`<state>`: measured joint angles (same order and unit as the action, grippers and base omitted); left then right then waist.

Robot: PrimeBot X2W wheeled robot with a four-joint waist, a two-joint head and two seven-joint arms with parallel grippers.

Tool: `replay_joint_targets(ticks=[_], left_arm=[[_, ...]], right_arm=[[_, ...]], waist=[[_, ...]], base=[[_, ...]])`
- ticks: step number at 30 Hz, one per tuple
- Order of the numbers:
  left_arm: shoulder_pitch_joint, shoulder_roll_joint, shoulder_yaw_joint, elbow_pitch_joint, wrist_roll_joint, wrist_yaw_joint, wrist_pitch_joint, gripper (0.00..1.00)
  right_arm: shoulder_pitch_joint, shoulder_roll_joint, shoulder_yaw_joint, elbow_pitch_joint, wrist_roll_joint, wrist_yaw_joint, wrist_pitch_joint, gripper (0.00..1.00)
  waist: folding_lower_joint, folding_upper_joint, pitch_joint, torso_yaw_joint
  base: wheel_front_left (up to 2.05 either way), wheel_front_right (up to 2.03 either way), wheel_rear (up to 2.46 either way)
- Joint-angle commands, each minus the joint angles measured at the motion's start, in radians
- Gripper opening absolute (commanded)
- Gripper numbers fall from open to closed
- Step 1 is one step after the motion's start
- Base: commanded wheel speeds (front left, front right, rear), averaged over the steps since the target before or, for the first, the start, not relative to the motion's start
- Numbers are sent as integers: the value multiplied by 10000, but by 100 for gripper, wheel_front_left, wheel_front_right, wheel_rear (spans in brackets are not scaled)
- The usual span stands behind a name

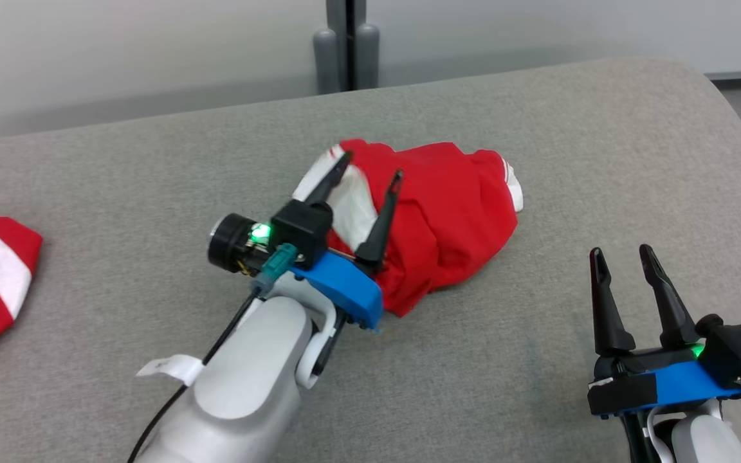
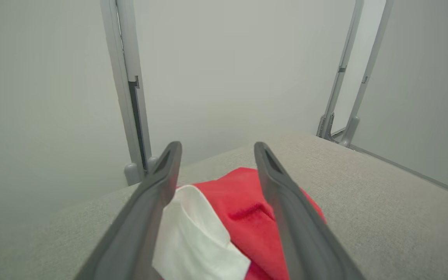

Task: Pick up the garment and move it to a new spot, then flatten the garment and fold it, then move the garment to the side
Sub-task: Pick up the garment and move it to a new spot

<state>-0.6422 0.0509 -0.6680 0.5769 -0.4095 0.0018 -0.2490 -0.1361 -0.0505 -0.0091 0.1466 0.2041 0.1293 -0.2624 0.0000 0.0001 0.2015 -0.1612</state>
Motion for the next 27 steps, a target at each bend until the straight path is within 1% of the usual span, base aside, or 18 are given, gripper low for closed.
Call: replay_joint_targets(ticks=[1,7,14,17,20,23,27], left_arm=[[125,101,148,-85,-16,128,-83,100],[766,811,938,-735,-58,569,-166,100],[1995,1534,2340,-2340,133,1048,-172,100],[2616,1659,2974,-2966,293,1187,-172,100],[3248,1739,3543,-3496,488,1173,-172,100],[3903,1672,4004,-4007,735,1209,-171,100],[4682,1451,4563,-4429,996,1114,-167,100]], right_arm=[[101,2,-30,-18,-60,26,-36,100],[256,2,-61,-59,-122,26,-35,100],[418,2,-84,-125,-206,25,-35,100],[427,-1,-88,-136,-221,26,-35,100],[501,-1,-89,-136,-257,26,-35,100],[574,-1,-93,-144,-255,25,-35,100],[663,-1,-122,-147,-302,25,-35,100]], waist=[[0,-1,-58,83],[0,-1,-309,519],[0,-1,-571,1068],[0,-1,-673,1260],[0,-1,-779,1392],[0,-1,-855,1470],[0,-1,-954,1547]], base=[[0,0,0],[0,0,0],[0,0,0],[0,0,0],[0,0,0],[0,0,0],[0,0,0]])
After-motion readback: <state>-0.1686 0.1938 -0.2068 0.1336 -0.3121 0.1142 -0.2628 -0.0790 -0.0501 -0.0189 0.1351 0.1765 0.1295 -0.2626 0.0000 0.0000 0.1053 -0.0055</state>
